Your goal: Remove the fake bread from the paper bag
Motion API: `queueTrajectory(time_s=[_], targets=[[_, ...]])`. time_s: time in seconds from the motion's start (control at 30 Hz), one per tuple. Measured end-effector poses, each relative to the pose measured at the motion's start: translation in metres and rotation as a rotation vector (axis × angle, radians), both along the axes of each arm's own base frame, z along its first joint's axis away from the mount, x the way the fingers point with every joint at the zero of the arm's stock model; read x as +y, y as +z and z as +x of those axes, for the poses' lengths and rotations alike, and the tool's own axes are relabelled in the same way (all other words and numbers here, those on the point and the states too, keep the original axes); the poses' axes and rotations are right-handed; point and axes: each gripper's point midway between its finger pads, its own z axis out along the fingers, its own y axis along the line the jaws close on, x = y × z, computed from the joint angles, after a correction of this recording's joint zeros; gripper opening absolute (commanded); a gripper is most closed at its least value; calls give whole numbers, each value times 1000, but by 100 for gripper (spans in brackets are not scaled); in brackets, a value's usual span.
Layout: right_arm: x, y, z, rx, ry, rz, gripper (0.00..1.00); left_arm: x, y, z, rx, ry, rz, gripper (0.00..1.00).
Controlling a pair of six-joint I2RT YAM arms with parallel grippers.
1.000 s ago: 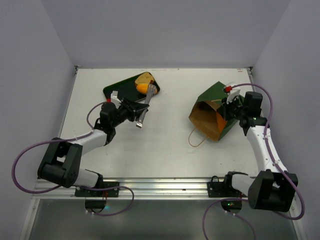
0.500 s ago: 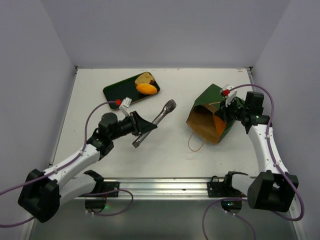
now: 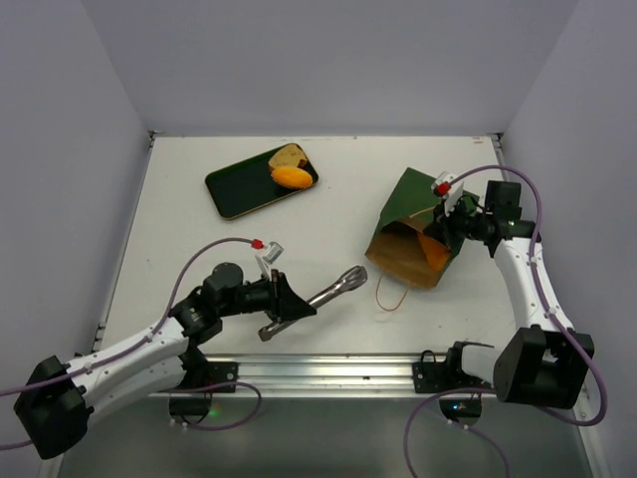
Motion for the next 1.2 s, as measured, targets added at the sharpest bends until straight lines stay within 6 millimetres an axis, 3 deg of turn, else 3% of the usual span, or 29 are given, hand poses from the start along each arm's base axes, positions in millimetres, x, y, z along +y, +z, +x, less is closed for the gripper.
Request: queueTrajectory(time_s=[0.17, 0.27, 0.47, 0.77, 0.87, 1.2], targets=[[0, -2, 1, 7, -1, 1, 0, -26, -10, -35, 23, -129, 15, 37], [0, -2, 1, 6, -1, 2, 0, -41, -25, -41, 57, -155, 43, 37], [0, -3, 0, 10, -2, 4, 0, -70, -51, -19, 129, -97, 85, 37], [1, -8, -2, 18, -2, 6, 0, -129, -19, 28, 118, -30, -28, 39], [1, -9, -2, 13, -2, 6, 0, -142, -19, 38, 136, -9, -40, 42], [1, -5, 0, -12, -11, 10, 0, -163, -69, 50, 294, 36, 16, 50]])
